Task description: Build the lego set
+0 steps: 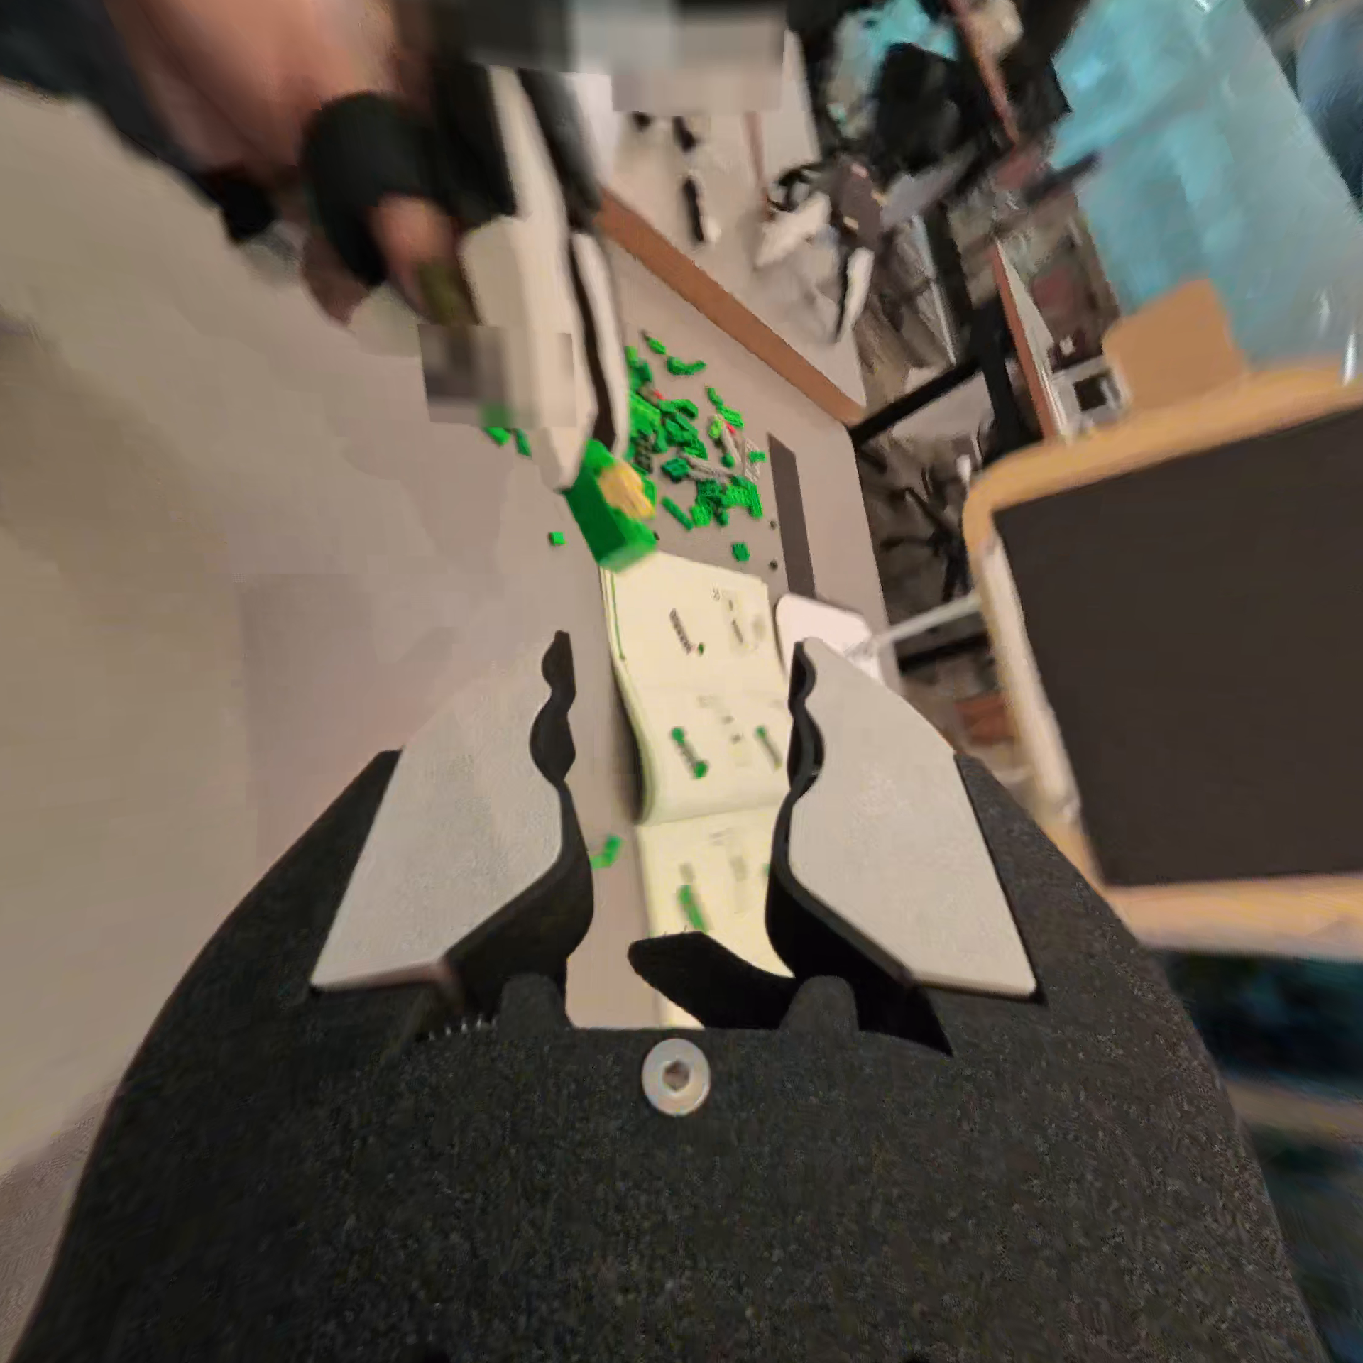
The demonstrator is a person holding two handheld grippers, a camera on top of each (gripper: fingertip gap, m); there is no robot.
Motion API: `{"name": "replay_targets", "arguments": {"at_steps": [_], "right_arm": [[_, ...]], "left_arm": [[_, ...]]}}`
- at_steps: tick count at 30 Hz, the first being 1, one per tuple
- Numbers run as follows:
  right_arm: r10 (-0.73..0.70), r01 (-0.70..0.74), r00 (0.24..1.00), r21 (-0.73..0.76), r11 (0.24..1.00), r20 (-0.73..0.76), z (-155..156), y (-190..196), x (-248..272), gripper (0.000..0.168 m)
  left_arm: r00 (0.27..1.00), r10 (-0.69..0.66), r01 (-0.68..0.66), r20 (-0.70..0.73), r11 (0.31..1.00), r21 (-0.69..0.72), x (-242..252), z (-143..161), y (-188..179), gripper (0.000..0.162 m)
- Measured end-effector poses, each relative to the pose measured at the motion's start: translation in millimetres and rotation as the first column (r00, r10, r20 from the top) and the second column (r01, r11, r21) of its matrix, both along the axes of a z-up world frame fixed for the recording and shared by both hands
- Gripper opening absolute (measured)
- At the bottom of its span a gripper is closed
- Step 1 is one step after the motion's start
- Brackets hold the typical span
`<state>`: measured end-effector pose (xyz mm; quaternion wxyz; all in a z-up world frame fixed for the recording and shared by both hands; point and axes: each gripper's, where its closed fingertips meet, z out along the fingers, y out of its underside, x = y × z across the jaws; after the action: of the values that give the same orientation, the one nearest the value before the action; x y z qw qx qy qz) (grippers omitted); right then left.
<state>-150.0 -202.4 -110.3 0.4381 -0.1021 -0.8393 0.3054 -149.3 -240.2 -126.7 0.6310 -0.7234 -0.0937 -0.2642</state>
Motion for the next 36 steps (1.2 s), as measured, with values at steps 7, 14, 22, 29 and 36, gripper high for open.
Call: {"name": "replay_targets", "arguments": {"at_steps": [7,14,22,29,36], "right_arm": [[-0.513,0.446,0.858,-0.462,0.766,-0.023,-63.5,130.2,6.0,0.041],[-0.715,0.537,0.698,-0.625,0.567,-0.05,-83.1,211.7,19.8,0.035],[-0.673,0.475,0.718,-0.582,0.66,-0.177,-78.4,227.8,12.6,0.025],[-0.615,0.407,0.771,-0.614,0.676,-0.166,-77.1,224.0,2.9,0.023],[-0.62,0.393,0.767,-0.642,0.658,-0.165,-73.9,226.4,5.2,0.018]], "left_arm": [[0.901,0.238,-0.243,-0.362,0.969,0.034,-34.7,-60.1,45.0,0.016],[0.851,0.02,-0.053,-0.525,0.997,-0.049,9.1,-82.4,72.9,0.016],[0.847,-0.259,0.157,-0.464,0.956,-0.246,77.0,-110.8,109.6,0.016],[0.853,-0.129,0.049,-0.506,0.984,-0.169,73.9,-107.3,128.8,0.016],[0.85,-0.226,0.104,-0.477,0.958,-0.268,90.2,-124.9,135.8,0.016]]}}
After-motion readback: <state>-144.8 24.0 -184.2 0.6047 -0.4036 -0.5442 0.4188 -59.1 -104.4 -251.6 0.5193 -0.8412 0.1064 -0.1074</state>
